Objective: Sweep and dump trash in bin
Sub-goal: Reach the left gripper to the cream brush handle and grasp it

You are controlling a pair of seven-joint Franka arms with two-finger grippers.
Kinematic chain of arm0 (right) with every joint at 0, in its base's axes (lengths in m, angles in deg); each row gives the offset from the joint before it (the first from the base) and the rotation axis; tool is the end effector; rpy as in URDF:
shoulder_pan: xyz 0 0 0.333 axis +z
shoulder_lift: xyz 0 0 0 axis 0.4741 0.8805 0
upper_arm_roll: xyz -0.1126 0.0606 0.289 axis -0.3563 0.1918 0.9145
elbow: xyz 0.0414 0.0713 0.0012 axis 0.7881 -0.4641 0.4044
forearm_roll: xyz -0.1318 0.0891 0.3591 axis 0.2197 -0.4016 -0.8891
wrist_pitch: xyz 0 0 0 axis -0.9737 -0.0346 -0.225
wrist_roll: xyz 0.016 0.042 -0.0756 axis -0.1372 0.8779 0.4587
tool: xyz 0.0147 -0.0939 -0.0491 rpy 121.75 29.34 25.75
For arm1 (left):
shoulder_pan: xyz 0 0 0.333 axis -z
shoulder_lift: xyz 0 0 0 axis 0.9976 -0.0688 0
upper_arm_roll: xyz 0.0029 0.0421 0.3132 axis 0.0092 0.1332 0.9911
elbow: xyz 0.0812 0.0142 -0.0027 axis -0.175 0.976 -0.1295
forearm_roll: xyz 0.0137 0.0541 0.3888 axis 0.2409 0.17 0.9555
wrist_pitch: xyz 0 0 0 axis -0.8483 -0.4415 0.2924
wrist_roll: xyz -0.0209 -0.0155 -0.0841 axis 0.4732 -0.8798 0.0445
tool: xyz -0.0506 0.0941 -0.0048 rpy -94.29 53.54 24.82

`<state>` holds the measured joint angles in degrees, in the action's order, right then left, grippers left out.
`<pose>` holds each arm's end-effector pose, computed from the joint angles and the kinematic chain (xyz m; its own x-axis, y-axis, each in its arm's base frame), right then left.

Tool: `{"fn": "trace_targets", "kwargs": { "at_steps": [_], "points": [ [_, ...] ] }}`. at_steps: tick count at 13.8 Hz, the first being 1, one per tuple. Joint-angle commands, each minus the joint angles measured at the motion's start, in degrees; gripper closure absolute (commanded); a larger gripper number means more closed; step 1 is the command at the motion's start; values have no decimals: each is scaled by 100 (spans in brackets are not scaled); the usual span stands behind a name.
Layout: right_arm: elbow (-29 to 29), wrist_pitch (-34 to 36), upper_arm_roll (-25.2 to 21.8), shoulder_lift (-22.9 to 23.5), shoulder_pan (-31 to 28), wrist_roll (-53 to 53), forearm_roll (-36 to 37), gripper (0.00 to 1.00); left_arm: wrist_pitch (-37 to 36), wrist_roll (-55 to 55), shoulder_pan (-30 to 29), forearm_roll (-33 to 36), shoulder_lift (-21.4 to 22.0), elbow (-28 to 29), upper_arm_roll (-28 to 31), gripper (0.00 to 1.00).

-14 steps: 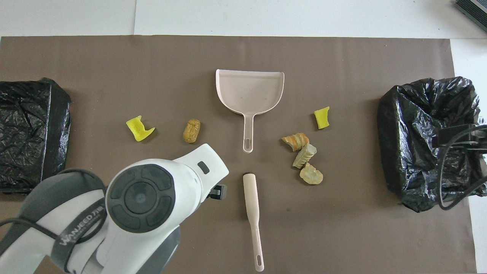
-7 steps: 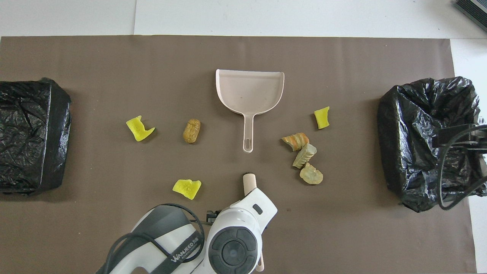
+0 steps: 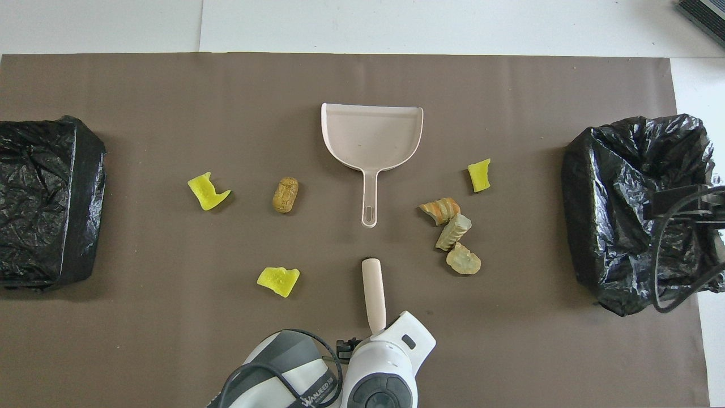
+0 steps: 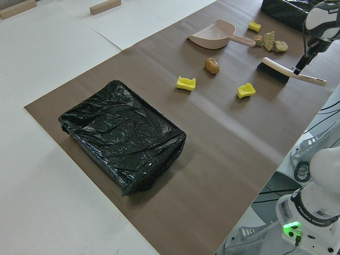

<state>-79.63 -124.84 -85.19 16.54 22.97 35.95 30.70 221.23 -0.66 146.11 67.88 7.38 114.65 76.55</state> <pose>0.5086 -0.0170 0.6545 0.9894 -0.1455 0.0026 -0.1453 -0.9890 -0.0275 0.2676 -0.4569 0.3716 0.9968 -0.0797 -0.0055 -0.0791 -0.9944 0.0700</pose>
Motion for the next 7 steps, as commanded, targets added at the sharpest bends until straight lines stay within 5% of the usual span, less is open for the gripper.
{"fn": "trace_targets", "kwargs": {
  "at_steps": [1,5,7],
  "points": [
    [-4,-2,-8,-40,6,-41,-63,0,170,123,173,-244,99,215,113,10],
    [-4,-2,-8,-40,6,-41,-63,0,301,315,278,-289,-191,215,113,18],
    [-4,-2,1,-40,6,-41,-63,0,311,534,278,-289,-200,198,113,43]
  ]
}}
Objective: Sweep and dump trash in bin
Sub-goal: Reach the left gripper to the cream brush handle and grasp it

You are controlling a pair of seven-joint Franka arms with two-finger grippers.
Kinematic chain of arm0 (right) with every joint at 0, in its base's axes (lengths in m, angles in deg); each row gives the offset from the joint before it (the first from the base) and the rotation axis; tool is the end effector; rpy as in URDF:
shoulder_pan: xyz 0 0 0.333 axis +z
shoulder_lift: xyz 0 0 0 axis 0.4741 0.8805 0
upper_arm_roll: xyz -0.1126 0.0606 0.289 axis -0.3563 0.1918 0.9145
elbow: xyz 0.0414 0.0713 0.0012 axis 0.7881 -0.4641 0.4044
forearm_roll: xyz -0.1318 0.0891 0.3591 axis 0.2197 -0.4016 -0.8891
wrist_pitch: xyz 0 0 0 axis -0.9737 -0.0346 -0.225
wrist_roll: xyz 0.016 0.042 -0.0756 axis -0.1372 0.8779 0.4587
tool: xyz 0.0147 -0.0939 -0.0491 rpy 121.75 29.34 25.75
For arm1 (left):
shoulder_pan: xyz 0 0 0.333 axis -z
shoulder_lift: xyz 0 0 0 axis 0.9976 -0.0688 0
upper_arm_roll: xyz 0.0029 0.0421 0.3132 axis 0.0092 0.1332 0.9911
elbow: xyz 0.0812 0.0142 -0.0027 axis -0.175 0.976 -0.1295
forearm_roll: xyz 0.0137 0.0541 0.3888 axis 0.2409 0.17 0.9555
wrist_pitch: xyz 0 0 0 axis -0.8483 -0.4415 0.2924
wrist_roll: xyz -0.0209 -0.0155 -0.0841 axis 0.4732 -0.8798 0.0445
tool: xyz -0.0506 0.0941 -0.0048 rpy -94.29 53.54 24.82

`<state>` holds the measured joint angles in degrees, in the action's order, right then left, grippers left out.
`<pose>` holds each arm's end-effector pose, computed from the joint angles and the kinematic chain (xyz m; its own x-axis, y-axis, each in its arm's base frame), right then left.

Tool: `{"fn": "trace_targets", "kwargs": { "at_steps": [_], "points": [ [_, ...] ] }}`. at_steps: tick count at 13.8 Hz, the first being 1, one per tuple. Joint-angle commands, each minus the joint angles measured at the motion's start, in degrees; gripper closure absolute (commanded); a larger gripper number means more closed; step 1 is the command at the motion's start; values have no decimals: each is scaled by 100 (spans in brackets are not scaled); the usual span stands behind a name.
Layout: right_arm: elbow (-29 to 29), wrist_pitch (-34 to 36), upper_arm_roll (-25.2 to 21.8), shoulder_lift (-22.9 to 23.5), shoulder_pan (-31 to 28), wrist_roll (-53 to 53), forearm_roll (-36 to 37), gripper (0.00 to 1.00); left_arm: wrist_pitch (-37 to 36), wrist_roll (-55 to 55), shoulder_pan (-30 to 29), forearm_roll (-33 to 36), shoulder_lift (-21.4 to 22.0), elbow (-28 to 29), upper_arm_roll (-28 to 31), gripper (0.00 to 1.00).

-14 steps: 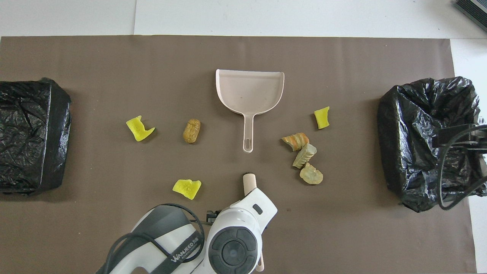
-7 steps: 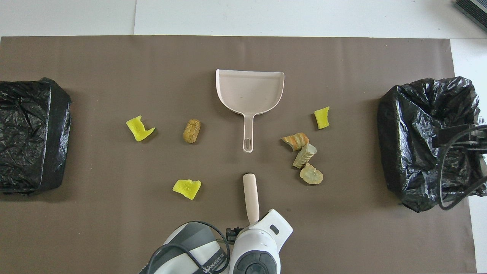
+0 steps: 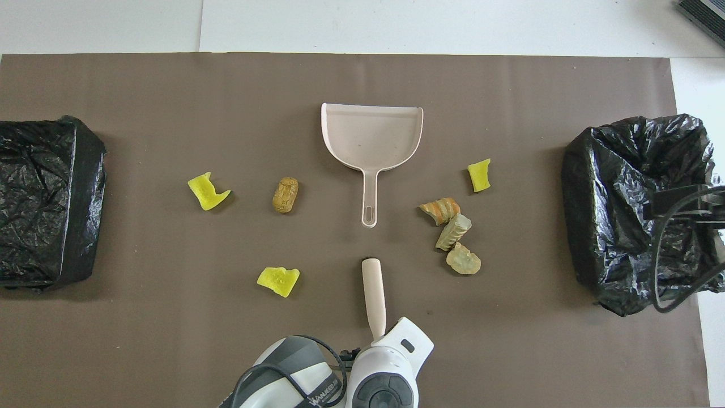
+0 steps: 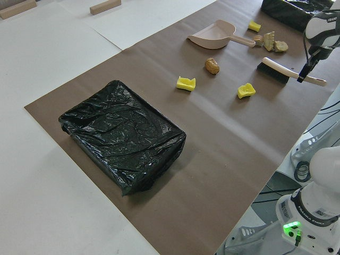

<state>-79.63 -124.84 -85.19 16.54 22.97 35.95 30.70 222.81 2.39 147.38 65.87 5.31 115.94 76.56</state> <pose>0.5086 -0.0170 0.6545 0.9894 -0.1455 0.0026 -0.1453 -0.9890 -0.0275 0.2558 -0.4605 0.3452 0.9986 -0.0239 -0.0468 -0.0213 -0.9982 0.0560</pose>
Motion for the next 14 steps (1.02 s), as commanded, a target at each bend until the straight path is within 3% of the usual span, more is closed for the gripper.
{"fn": "trace_targets", "kwargs": {
  "at_steps": [1,2,3,5,9,14],
  "points": [
    [-4,-2,1,-41,6,-41,-63,0,145,431,151,-88,-1,43,112,56],
    [-4,-2,1,-41,6,-41,-63,0,92,502,151,-88,8,43,120,73],
    [-4,-2,-8,-41,6,-41,-63,0,40,512,151,-88,8,43,121,84],
    [-4,-2,1,-41,6,-41,-63,0,-13,468,125,-88,43,43,138,99],
    [-4,-11,1,-41,6,-41,-63,0,-688,109,-15,-1,393,-1,191,100],
    [-4,-11,1,-41,6,-41,-63,0,-1400,-435,-814,404,807,-45,200,100]
  ]
}}
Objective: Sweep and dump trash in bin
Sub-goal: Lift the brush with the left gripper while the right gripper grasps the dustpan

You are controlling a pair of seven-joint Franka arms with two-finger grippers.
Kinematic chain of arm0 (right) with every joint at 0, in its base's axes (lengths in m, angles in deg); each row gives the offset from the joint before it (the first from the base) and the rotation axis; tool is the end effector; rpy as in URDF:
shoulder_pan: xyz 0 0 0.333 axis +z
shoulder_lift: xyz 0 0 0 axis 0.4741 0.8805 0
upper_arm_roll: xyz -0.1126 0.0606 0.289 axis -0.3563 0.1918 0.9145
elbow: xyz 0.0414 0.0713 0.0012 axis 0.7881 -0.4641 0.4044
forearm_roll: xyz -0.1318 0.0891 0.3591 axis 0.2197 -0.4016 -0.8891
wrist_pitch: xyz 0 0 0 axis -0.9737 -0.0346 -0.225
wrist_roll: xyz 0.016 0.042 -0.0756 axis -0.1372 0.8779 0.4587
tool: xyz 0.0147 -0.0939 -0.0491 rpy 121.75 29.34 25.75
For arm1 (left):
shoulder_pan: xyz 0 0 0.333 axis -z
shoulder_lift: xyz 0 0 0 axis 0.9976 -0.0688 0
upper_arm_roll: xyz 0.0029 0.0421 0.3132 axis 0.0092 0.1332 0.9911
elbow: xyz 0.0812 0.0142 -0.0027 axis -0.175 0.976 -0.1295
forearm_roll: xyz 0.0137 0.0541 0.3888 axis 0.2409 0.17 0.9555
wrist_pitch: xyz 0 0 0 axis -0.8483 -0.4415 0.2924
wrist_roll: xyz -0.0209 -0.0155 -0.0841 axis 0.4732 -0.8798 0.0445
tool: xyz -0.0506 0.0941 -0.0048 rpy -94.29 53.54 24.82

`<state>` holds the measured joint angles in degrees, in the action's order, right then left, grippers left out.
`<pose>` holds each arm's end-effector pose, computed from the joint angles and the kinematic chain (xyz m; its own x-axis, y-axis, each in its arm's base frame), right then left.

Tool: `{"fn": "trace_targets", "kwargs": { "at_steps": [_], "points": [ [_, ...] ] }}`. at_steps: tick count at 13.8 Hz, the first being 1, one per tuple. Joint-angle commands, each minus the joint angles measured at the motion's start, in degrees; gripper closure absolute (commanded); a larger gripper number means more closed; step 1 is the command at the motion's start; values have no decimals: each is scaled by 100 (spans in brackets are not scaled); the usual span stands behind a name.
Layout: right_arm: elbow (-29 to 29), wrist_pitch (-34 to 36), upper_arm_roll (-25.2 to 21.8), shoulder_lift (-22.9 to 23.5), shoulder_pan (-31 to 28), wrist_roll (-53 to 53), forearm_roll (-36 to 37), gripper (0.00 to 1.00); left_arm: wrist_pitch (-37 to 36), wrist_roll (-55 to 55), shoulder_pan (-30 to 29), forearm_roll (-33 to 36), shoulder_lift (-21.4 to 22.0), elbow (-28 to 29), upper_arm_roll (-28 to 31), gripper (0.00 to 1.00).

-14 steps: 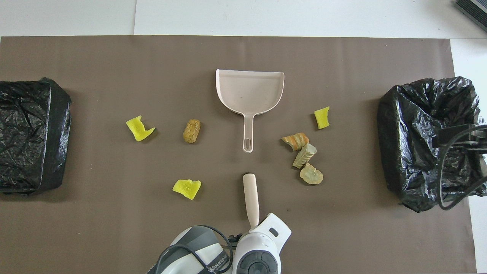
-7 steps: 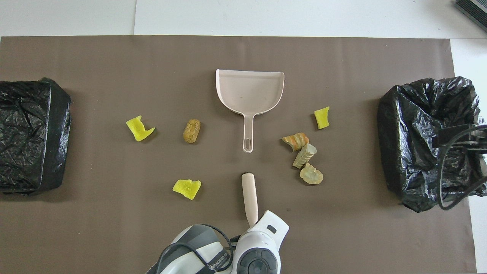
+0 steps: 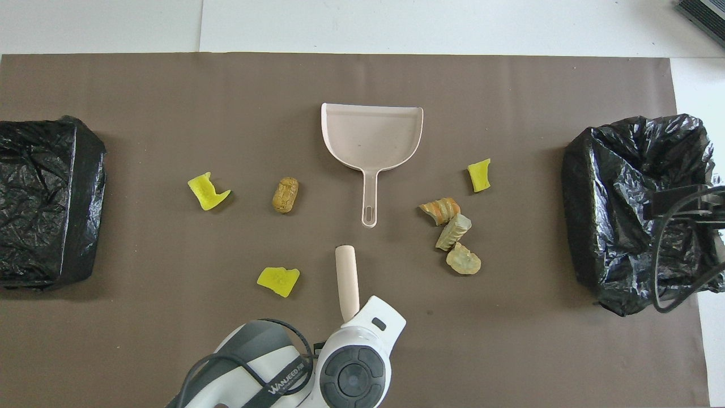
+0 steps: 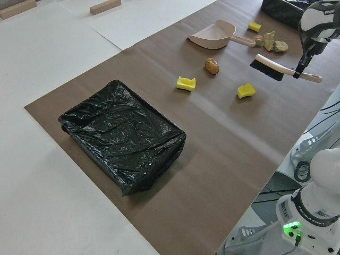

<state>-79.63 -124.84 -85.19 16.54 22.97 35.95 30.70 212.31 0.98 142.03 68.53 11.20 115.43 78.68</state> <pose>0.5086 -0.0170 0.6545 0.9894 -0.1455 0.0026 -0.1453 -0.9890 -0.0275 0.3009 -0.4069 0.3863 0.9969 0.0463 -0.0635 0.0454 -0.9988 -0.0159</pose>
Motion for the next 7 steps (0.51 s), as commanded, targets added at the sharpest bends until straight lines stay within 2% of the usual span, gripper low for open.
{"fn": "trace_targets", "kwargs": {
  "at_steps": [1,7],
  "points": [
    [-4,-2,1,-41,6,-41,-63,0,-466,-522,-550,147,236,-12,-12,100],
    [-57,25,-52,-93,14,56,15,0,-450,-2252,-2377,560,219,-267,-12,100]
  ]
}}
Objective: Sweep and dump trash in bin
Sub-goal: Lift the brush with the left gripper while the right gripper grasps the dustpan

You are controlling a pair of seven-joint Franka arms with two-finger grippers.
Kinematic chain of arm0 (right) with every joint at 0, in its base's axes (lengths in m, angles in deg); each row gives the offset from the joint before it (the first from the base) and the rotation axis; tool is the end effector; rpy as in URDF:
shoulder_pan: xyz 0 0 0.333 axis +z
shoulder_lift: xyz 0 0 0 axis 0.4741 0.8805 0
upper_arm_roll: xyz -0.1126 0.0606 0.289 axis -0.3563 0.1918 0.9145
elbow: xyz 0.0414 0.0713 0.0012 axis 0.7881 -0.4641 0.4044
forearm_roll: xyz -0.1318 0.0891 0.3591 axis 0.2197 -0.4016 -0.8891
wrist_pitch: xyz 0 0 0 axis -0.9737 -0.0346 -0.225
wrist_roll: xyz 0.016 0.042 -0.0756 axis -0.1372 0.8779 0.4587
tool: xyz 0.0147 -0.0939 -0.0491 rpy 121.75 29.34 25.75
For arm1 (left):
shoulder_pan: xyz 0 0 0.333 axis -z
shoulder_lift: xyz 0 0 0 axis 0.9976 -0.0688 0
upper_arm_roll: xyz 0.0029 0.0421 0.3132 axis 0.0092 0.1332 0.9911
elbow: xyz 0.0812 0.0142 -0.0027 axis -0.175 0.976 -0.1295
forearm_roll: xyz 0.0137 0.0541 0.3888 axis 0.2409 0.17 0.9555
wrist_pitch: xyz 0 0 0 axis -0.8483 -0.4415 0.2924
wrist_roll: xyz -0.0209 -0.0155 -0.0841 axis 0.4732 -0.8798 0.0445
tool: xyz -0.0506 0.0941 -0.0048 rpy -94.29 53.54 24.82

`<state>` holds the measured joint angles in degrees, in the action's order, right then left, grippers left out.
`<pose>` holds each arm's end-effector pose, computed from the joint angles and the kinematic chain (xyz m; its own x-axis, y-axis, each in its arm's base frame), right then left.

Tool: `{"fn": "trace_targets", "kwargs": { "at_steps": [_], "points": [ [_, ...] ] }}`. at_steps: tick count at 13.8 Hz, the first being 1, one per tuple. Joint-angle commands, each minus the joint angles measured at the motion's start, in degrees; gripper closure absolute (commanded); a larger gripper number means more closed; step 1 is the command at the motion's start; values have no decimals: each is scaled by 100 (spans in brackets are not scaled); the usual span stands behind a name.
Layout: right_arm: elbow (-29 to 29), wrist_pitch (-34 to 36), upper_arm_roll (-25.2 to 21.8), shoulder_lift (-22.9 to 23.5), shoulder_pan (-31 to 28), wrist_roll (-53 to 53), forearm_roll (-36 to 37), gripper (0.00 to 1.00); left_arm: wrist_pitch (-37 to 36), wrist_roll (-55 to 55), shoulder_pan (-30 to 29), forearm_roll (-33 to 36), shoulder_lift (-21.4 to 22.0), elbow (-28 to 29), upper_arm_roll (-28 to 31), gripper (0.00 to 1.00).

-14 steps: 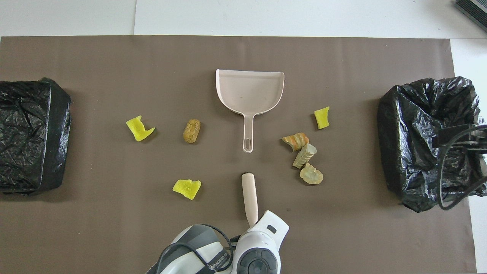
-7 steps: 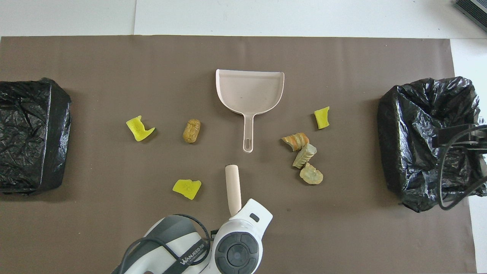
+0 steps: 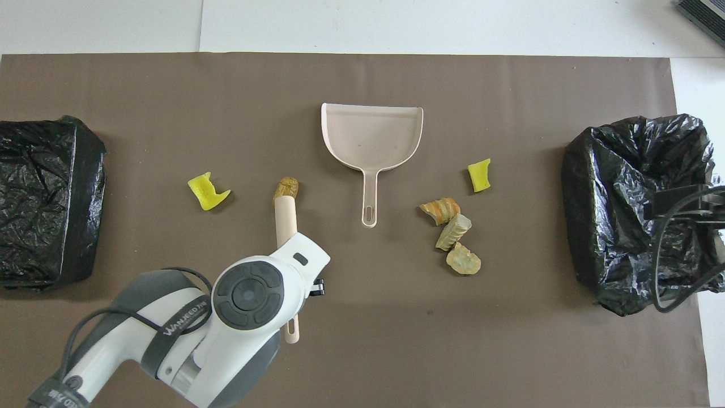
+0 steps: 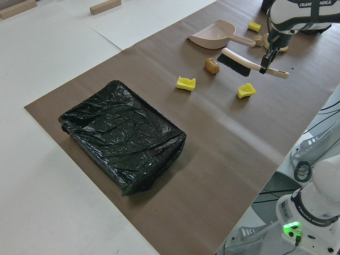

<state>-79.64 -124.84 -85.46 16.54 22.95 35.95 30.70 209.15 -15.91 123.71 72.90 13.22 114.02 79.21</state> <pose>0.5085 -0.0197 0.6545 0.9886 -0.1504 0.0024 -0.1503 -0.9882 -0.0281 0.4165 -0.2837 0.4105 0.9989 0.0389 -0.0245 0.0379 -0.9984 -0.0416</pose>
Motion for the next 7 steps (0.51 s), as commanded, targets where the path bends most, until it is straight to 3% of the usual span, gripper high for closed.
{"fn": "trace_targets", "kwargs": {
  "at_steps": [1,5,7],
  "points": [
    [-144,-115,45,-128,78,21,24,0,-72,-985,-845,123,-9,-135,-74,100],
    [-811,-1290,168,55,569,-208,-63,0,173,-2647,-2013,123,-115,-117,-74,100],
    [-725,-2030,168,616,973,-452,-72,0,245,-3315,-2524,123,-142,-56,-74,100]
  ]
}}
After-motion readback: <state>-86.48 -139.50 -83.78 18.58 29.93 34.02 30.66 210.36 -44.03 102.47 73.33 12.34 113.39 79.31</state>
